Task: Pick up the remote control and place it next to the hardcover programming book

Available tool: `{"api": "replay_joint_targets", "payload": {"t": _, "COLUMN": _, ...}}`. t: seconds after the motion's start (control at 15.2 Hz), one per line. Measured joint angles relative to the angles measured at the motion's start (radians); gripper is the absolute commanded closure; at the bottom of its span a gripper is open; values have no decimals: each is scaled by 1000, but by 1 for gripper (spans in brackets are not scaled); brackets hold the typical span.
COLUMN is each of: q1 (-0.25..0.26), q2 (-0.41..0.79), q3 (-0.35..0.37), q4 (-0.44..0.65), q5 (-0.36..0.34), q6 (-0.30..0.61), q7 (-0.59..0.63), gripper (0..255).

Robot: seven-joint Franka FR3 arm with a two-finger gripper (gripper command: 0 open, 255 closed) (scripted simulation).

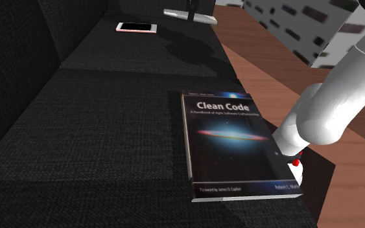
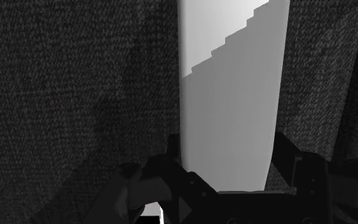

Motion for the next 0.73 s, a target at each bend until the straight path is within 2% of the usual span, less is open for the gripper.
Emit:
{"api": "replay_joint_targets", "payload": {"t": 0.4, "q1": 64, "q2": -76, "q3": 75, "q4": -82, "q5": -9, "q6": 11, "q7": 141, "gripper": 255}}
{"api": "replay_joint_targets", "payload": {"t": 0.73, "q1": 119, "q2": -94, "q3": 145, "q4": -102, "q5": -7, "q6": 17, "q7": 264, "gripper": 255}}
